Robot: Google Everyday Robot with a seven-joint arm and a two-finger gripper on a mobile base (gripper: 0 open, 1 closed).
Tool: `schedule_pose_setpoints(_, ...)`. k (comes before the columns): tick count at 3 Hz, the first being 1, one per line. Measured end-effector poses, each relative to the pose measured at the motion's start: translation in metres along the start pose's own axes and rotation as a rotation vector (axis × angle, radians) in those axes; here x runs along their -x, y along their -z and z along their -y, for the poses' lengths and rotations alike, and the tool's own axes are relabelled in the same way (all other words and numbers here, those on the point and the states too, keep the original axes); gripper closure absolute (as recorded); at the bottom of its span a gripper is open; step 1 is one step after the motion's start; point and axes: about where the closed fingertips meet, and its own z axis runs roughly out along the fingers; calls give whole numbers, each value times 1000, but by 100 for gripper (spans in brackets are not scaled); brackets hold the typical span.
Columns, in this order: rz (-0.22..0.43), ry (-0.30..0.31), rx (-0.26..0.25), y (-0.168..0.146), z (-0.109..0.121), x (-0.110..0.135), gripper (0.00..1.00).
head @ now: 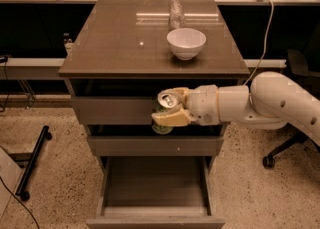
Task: Place green can into bottom drawer
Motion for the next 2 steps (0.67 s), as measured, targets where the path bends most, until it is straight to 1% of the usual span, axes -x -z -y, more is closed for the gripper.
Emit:
schedule_pose_setpoints(1, 15, -61, -18, -1, -6, -27, 100)
schedule_pose_setpoints(2, 77, -140, -69, -1, -10, -56, 100)
